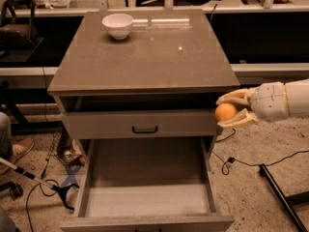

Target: Pick orange from middle drawer and place on counter

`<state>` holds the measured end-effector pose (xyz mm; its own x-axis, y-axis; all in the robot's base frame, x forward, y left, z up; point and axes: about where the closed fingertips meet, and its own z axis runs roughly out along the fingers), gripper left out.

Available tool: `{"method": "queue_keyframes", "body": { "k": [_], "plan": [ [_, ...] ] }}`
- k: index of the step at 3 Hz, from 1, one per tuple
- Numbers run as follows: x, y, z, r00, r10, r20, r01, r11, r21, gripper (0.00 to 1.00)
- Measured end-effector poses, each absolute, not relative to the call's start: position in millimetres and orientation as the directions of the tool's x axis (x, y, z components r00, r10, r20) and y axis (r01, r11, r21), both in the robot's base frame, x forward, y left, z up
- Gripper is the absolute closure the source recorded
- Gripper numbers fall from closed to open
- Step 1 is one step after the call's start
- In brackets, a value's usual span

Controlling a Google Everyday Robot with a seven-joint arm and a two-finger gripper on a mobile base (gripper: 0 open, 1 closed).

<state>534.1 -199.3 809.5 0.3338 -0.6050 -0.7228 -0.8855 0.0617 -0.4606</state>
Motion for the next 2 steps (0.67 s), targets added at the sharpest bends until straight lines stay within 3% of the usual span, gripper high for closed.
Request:
{"method": "queue_keyframes", "body": {
  "k": [2],
  "plan": [
    [581, -222, 837, 0.225, -0.53, -0.817, -0.911, 0.183, -0.369, 1.0]
  ]
}}
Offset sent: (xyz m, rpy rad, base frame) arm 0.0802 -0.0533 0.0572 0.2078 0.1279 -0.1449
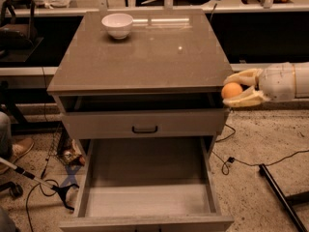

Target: Pick orange from middle drawer and place on counter

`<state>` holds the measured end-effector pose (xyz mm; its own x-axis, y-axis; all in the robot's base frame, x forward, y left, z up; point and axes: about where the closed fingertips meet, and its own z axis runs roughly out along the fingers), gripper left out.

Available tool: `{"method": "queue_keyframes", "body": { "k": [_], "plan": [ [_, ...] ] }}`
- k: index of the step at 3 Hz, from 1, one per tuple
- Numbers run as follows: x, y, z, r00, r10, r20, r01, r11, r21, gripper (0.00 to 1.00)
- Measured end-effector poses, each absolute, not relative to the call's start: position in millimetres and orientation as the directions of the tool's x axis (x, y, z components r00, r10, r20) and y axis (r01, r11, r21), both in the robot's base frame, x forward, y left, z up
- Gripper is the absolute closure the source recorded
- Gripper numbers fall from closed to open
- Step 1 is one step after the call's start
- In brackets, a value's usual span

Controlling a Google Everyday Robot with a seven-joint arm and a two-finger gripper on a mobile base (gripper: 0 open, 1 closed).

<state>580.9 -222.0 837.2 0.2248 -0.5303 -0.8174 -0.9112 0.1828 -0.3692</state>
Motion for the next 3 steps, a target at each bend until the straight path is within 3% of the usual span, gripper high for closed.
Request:
{"method": "queue_keyframes", "body": {
  "k": [2, 3],
  "plan": [
    [636, -243, 868, 0.02, -0.532, -0.847, -0.882, 0.389, -0.265, 1.0],
    [659, -235, 890, 0.031, -0.487, -0.873, -0.849, 0.448, -0.28, 1.0]
  ]
}}
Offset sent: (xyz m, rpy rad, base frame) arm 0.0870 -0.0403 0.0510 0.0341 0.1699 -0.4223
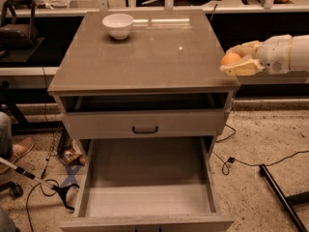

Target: Pick orange from middle drawer and place on counter

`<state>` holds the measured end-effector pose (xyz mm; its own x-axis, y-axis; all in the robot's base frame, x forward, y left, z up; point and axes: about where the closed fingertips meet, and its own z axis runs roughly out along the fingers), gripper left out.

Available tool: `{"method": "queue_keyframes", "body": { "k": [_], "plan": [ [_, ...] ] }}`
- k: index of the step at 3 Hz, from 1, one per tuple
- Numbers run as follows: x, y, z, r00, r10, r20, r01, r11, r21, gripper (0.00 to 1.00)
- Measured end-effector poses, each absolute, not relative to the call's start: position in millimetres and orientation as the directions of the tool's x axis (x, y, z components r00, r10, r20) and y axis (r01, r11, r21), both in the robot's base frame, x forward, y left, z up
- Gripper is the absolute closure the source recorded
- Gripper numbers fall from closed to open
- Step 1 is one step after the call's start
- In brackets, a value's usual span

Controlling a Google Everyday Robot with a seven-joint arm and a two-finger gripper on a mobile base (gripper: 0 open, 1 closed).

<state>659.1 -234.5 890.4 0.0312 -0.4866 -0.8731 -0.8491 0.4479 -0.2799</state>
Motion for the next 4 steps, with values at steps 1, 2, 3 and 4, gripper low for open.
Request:
{"method": "queue_keyframes", "body": {
  "k": [1, 2, 3, 4],
  "plan": [
    [659, -234, 890, 0.031, -0.487, -0.873, -0.849, 0.448, -0.28, 1.0],
    [669, -226, 896, -0.004, -0.48, -0.877, -0.841, 0.476, -0.256, 1.0],
    [690, -210, 909, -0.061, -0.461, -0.885, -0.835, 0.51, -0.208, 1.0],
    [710, -192, 910, -0.143, -0.425, -0.894, -0.81, 0.569, -0.141, 1.0]
  ]
}}
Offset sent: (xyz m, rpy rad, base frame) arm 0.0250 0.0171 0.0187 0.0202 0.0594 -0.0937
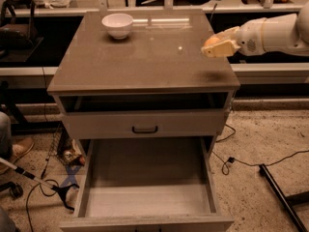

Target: Pick orange from middle drawer and place on counter

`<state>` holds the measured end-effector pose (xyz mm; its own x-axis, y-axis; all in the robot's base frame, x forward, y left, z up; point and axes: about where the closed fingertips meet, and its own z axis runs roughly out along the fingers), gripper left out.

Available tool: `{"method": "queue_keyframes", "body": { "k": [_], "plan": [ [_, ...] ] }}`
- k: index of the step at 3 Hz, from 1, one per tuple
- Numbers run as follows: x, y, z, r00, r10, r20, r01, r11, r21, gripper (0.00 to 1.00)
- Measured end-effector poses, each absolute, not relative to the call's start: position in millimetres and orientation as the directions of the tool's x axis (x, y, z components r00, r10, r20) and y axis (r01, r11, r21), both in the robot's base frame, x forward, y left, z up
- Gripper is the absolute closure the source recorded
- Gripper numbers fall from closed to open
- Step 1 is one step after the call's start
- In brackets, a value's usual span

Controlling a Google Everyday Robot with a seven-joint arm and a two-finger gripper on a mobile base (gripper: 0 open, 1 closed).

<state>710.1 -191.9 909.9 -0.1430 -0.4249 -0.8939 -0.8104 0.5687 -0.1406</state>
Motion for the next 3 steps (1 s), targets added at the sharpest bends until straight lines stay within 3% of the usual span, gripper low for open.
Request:
{"method": "queue_keyframes", "body": {
  "k": [3],
  "plan": [
    [765, -158, 884, -0.269, -0.305, -0.914, -0.68, 0.732, -0.044, 1.0]
  ]
}}
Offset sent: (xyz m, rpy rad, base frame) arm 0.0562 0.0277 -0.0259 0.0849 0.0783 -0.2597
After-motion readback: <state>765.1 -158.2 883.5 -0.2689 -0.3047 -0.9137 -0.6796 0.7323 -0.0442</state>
